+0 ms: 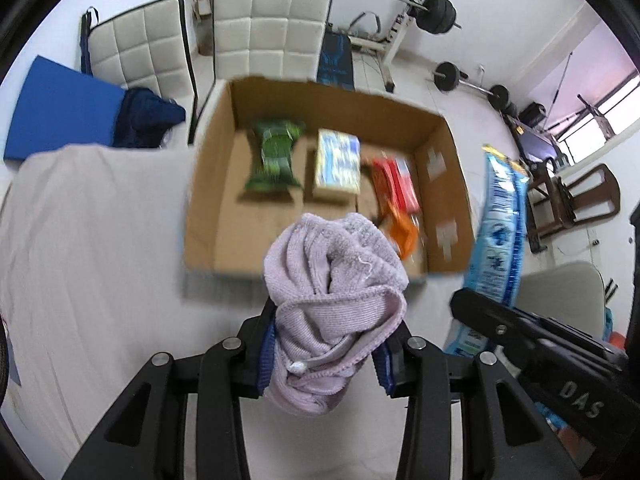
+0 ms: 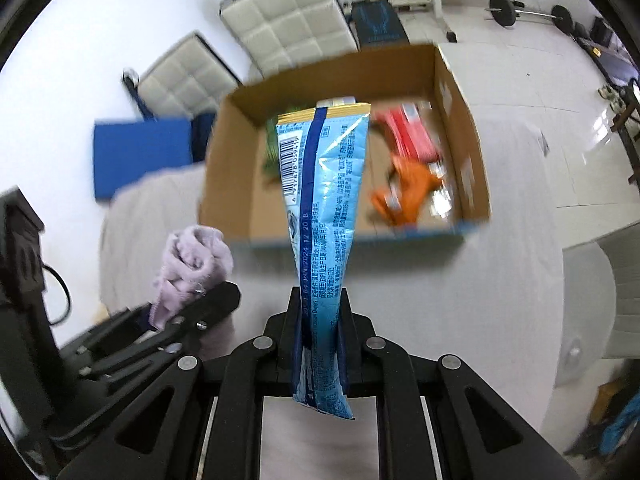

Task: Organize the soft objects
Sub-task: 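Carry sock and wrapper into the box and open both tools to release them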

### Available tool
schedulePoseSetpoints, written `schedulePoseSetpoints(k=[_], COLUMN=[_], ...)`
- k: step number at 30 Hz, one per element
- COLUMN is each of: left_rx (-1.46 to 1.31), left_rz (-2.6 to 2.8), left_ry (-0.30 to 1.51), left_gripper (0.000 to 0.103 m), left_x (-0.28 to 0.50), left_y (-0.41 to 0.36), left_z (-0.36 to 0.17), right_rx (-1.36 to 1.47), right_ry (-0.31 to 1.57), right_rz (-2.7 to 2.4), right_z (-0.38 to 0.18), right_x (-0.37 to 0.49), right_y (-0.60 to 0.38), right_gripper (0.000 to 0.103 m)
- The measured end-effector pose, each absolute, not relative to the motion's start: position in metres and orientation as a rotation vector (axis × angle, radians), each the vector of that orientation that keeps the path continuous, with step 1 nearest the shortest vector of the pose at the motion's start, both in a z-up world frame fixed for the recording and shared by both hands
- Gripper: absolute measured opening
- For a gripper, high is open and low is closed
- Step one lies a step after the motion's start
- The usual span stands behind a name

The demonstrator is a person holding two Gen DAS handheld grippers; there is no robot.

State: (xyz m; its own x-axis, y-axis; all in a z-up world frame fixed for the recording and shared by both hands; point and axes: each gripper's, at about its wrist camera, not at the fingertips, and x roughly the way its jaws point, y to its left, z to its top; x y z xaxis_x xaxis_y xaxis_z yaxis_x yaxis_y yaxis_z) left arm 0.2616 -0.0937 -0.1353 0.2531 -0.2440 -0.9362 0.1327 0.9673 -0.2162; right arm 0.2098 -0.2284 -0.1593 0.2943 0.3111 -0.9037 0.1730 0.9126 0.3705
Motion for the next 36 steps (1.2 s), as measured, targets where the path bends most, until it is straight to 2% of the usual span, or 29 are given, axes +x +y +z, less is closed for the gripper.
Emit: schedulePoseSetpoints(k=[6,14,24,36], left_rx=[-0.078,-0.100,-0.166,-0.136], left_rz=[-0.224,-0.204,-0.196,-0.201], left_ry=[1.281,1.367,1.543,1.619], left_gripper=[0.037,0.037,0.037,0.041], left_x=[0.309,0.353,0.381,0.391], left_y=[-0.089,-0.087,-0.081,-0.088], left_z=[-0.139,-0.177,-0.246,-0.273], right_rx=[0.485,0.588,0.798,0.812], right_ry=[1.250,1.274,1.305,1.440], right_rz=[0.055,-0.035,-0.136,-0.121], right_z=[-0.161,-0.223,-0.307,-0.363], right_x=[0.274,0.324,0.355,0.367], right_y=[-0.235,-0.246,-0.263,-0.253], right_gripper=[0.015,0.015,0.015,0.019])
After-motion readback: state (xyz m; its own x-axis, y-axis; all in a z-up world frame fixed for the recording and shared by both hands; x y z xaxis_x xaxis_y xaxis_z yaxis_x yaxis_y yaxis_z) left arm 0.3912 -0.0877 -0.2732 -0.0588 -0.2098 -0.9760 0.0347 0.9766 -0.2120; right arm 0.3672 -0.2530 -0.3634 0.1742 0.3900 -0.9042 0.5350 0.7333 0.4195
